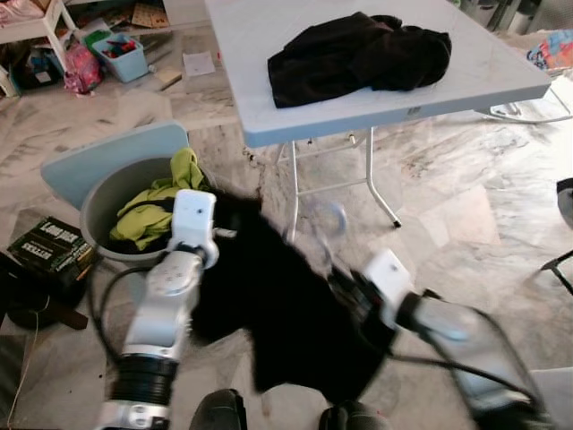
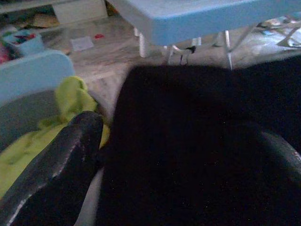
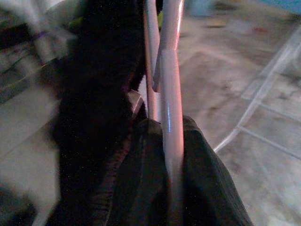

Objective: Hang hanger

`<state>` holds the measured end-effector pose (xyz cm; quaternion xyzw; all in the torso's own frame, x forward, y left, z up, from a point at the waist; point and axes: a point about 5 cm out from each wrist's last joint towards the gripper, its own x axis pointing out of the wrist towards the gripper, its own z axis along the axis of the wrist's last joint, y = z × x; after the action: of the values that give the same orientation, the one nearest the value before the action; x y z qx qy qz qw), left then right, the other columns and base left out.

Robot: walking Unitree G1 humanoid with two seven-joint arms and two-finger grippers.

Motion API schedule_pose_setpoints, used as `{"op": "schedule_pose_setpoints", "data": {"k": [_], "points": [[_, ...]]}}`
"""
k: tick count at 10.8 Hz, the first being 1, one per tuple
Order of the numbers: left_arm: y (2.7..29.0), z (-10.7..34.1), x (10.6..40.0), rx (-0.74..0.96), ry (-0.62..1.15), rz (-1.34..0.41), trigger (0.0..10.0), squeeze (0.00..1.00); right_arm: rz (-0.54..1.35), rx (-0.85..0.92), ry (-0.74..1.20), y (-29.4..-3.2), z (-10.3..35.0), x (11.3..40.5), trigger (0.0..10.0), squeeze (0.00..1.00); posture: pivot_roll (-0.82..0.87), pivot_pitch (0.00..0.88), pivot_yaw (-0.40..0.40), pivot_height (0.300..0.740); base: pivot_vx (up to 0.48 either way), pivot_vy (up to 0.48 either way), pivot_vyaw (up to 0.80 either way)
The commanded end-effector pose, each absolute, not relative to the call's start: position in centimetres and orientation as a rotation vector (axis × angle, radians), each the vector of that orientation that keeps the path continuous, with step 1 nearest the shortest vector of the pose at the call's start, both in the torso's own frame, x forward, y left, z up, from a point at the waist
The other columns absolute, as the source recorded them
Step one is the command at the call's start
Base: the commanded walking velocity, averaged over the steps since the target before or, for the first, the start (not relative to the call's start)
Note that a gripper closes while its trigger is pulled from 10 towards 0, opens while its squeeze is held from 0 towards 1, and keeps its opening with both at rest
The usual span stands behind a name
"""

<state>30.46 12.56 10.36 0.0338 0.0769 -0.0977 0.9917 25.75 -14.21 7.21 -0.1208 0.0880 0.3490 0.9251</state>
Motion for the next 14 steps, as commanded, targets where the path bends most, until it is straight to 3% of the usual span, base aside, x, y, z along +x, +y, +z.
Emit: {"op": "schedule_pose_setpoints", "data": {"k": [1, 3, 6, 7, 8, 10, 14], "points": [[12.2, 10.4, 30.5, 0.073, 0.157, -0.210, 10.0, 0.00, 0.659, -0.240, 0.125, -14.4, 8.2, 26.5, 10.0, 0.00, -0.06, 0.064, -0.003, 0.740, 0.000, 0.000, 0.00], [11.5, 10.4, 30.9, 0.063, 0.155, -0.224, 10.0, 0.00, 0.716, -0.157, 0.090, -12.3, 9.0, 25.7, 10.0, 0.00, -0.05, 0.065, -0.002, 0.740, 0.000, 0.000, 0.00], [11.8, 11.4, 32.1, 0.022, 0.125, -0.218, 10.0, 0.00, 0.828, -0.128, 0.131, -12.1, 8.9, 24.7, 10.0, 0.00, -0.07, 0.064, -0.002, 0.740, 0.000, 0.000, 0.00], [11.5, 11.6, 32.1, -0.005, 0.122, -0.238, 10.0, 0.00, 0.803, -0.169, 0.150, -12.4, 8.3, 24.8, 10.0, 0.00, -0.07, 0.066, 0.000, 0.740, 0.000, 0.000, 0.00], [10.6, 11.6, 31.8, -0.016, 0.128, -0.281, 10.0, 0.00, 0.641, -0.246, 0.150, -13.3, 7.7, 26.3, 10.0, 0.00, -0.07, 0.066, 0.000, 0.740, 0.000, 0.000, 0.00], [10.3, 11.3, 31.4, -0.026, 0.135, -0.283, 10.0, 0.00, 0.554, -0.201, 0.123, -12.6, 8.4, 27.7, 10.0, 0.00, -0.07, 0.066, 0.000, 0.740, 0.000, 0.000, 0.00], [11.7, 12.5, 32.4, -0.046, 0.079, -0.228, 10.0, 0.00, 0.753, -0.172, 0.141, -11.2, 8.6, 26.3, 10.0, 0.00, -0.05, 0.070, -0.001, 0.740, 0.000, 0.000, 0.00]]}}
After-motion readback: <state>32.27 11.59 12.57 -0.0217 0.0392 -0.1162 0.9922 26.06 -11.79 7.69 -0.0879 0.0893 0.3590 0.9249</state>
